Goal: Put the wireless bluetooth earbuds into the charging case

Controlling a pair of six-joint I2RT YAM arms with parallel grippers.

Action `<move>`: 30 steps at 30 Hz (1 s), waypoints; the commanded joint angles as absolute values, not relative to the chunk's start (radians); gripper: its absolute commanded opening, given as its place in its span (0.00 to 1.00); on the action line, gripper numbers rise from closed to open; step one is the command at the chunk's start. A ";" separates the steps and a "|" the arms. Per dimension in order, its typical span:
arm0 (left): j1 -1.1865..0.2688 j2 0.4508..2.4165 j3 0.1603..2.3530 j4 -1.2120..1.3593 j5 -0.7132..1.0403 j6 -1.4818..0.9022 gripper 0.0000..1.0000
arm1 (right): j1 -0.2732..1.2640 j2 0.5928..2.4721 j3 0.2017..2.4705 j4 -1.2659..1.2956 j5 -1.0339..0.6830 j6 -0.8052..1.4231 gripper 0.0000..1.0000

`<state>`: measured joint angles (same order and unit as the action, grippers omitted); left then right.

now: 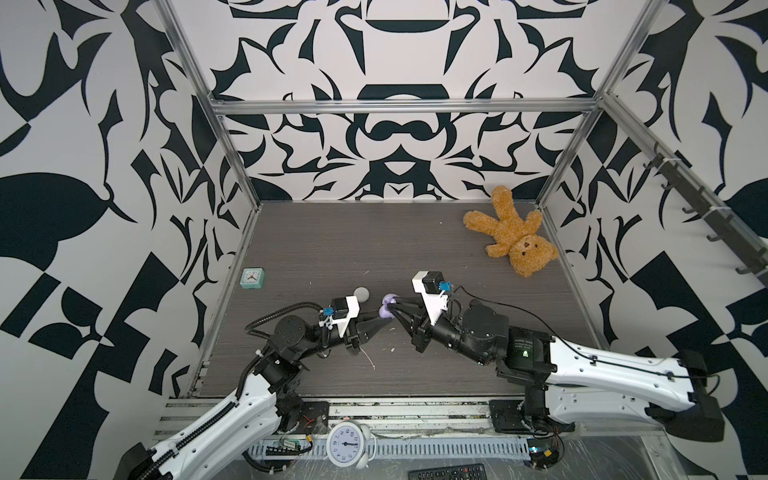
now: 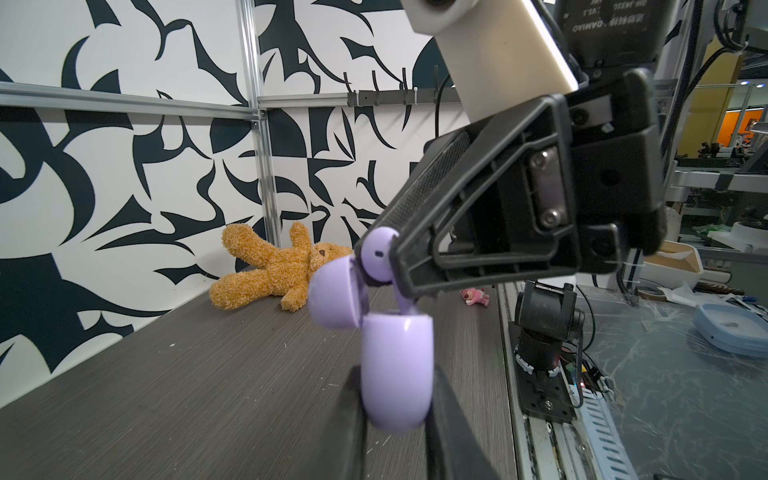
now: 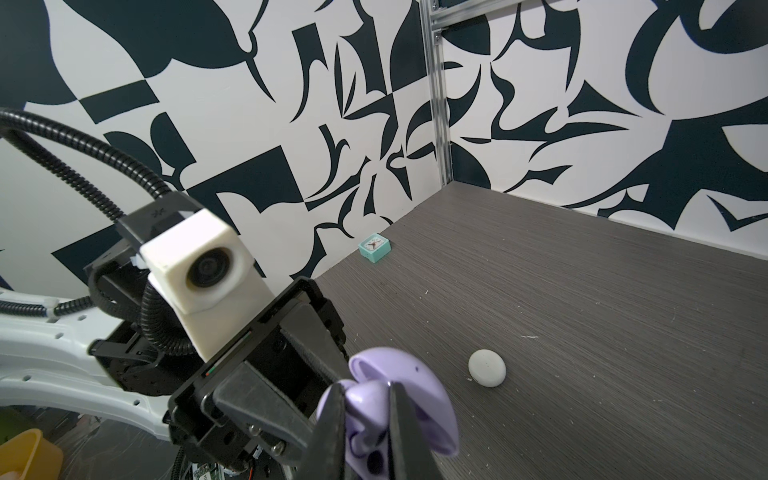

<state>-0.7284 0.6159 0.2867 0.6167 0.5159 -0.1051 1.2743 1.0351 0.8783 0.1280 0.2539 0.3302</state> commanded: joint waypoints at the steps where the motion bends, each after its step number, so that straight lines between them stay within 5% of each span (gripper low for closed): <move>1: -0.726 0.598 0.275 0.661 0.515 -0.111 0.00 | 1.278 1.023 0.873 0.146 0.275 0.329 0.04; 30: -0.721 0.550 0.273 0.657 0.512 -0.068 0.00 | 1.278 1.062 0.901 0.086 0.311 0.349 0.05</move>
<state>-0.7219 0.5812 0.2680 0.5938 0.5060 -0.0849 1.2789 1.0569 0.8795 0.1238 0.2741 0.3397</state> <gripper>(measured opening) 0.233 0.175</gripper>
